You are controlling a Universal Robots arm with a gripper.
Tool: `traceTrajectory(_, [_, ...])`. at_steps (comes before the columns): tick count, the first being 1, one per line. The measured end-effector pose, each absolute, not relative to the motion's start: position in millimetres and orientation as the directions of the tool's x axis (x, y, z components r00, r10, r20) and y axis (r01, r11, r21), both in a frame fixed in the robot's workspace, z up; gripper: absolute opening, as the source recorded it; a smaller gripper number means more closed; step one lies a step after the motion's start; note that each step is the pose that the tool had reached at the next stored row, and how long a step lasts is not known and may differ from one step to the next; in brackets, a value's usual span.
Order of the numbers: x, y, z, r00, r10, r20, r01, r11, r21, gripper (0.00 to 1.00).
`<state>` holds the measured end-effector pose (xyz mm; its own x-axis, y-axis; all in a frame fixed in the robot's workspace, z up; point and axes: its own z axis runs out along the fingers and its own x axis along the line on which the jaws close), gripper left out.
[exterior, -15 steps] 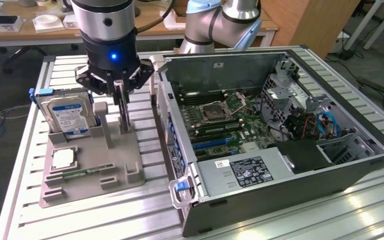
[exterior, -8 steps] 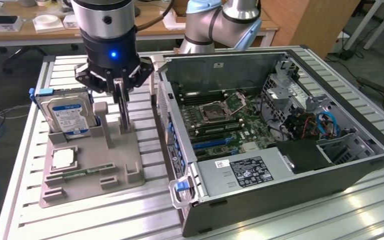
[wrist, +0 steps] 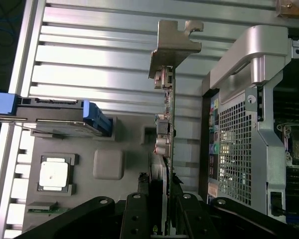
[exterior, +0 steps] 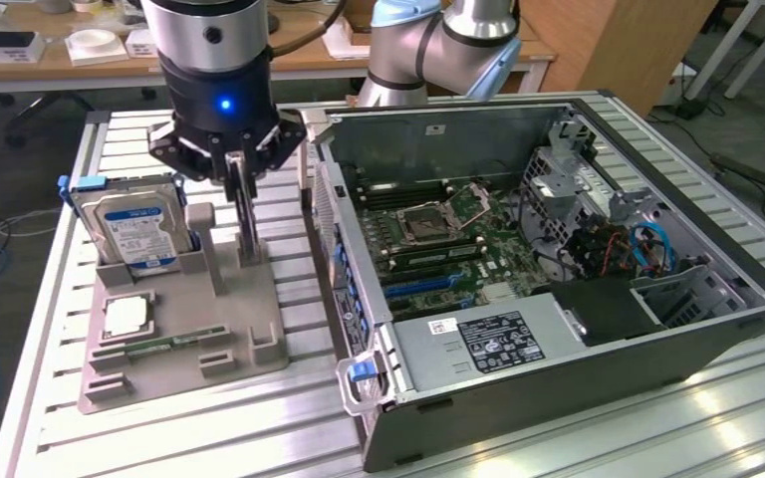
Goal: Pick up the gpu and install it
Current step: 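Pick up the gpu and move the gpu toward the slot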
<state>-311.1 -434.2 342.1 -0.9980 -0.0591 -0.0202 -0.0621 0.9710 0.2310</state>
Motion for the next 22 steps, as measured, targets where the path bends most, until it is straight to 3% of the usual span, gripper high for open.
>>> traceTrajectory(22, [-311.1,-434.4,351.6,-0.998,-0.058,-0.022,-0.062,0.962,0.268,0.27])
